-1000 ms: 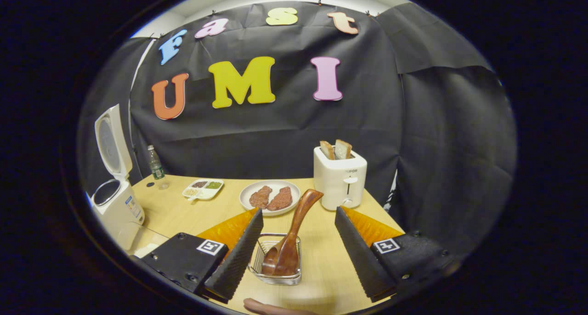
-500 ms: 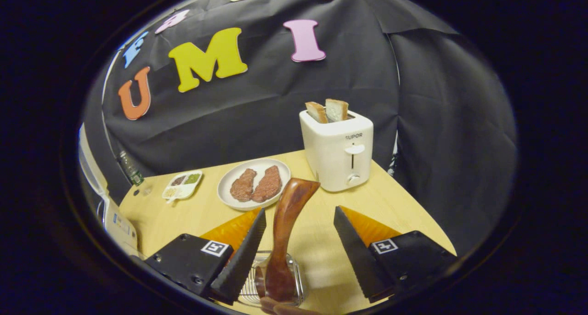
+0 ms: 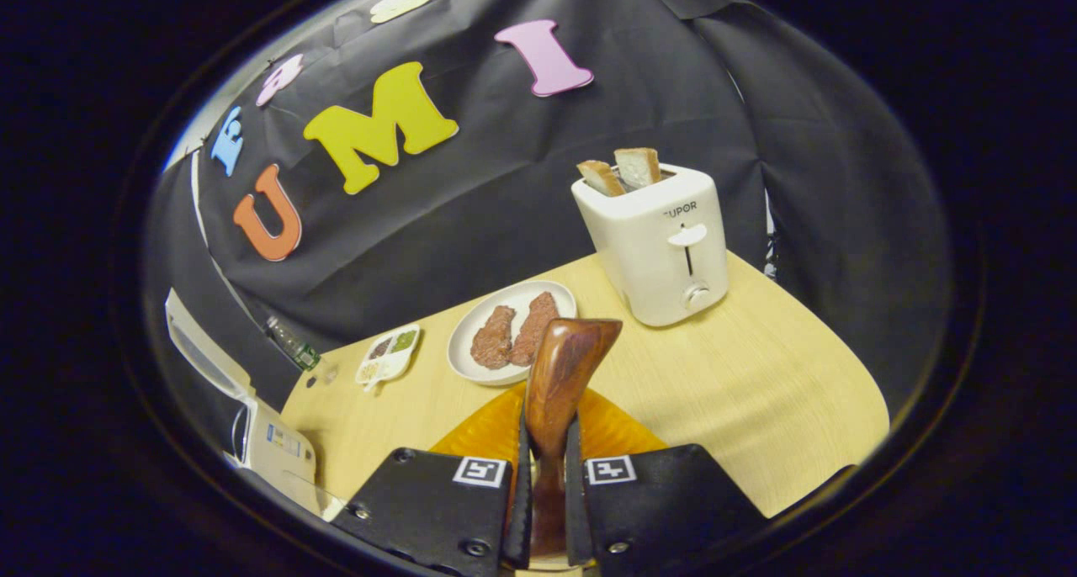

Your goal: Close the left gripper, press the button to open the rice cooker; take a wooden spoon from the chopstick holder with the right hand, scoop a spoonful of rice and pour it into the rice cooker, then put the wooden spoon back into the chopstick holder.

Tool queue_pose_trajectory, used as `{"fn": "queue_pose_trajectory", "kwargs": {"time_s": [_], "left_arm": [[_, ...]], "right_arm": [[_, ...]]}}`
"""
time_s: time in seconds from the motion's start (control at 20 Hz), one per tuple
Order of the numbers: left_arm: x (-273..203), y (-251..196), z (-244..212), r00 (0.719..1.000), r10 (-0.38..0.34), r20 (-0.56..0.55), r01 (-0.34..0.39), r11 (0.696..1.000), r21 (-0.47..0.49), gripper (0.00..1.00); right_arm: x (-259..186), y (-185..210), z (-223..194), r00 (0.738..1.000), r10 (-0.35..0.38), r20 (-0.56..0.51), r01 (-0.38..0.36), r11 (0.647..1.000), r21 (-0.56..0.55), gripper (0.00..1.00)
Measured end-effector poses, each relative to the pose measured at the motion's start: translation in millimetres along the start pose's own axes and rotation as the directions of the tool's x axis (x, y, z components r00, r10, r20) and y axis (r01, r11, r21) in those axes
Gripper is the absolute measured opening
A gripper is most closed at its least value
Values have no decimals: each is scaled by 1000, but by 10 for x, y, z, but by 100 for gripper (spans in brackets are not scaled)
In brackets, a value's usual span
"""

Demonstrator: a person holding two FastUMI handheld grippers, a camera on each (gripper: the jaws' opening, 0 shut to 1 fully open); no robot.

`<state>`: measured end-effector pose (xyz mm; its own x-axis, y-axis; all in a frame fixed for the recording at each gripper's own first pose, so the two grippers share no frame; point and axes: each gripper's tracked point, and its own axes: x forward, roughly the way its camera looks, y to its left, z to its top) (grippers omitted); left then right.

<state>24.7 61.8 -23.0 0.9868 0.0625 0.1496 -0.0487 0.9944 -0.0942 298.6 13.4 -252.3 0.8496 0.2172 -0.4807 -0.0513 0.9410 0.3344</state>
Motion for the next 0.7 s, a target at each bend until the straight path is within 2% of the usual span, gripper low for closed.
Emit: {"fn": "queue_pose_trajectory", "kwargs": {"time_s": [0.2, 0.4, 0.55, 0.7], "left_arm": [[-105, 155, 1, 1000, 14, 4, -14, 1000, -16, 94], [-105, 274, 11, 1000, 15, 25, -15, 1000, 11, 94], [-130, 182, 0, 999, -39, 33, 39, 999, 10, 93], [-160, 250, -80, 998, -62, 20, 62, 998, 6, 94]], "right_arm": [[-289, 157, 129, 997, -12, 82, 19, 996, -92, 20], [-622, 417, 319, 986, -27, 168, 48, 991, -125, 20], [-910, 663, 527, 967, -40, 252, 86, 981, -175, 20], [-1242, 1003, 606, 951, 5, 309, 58, 979, -196, 19]]}}
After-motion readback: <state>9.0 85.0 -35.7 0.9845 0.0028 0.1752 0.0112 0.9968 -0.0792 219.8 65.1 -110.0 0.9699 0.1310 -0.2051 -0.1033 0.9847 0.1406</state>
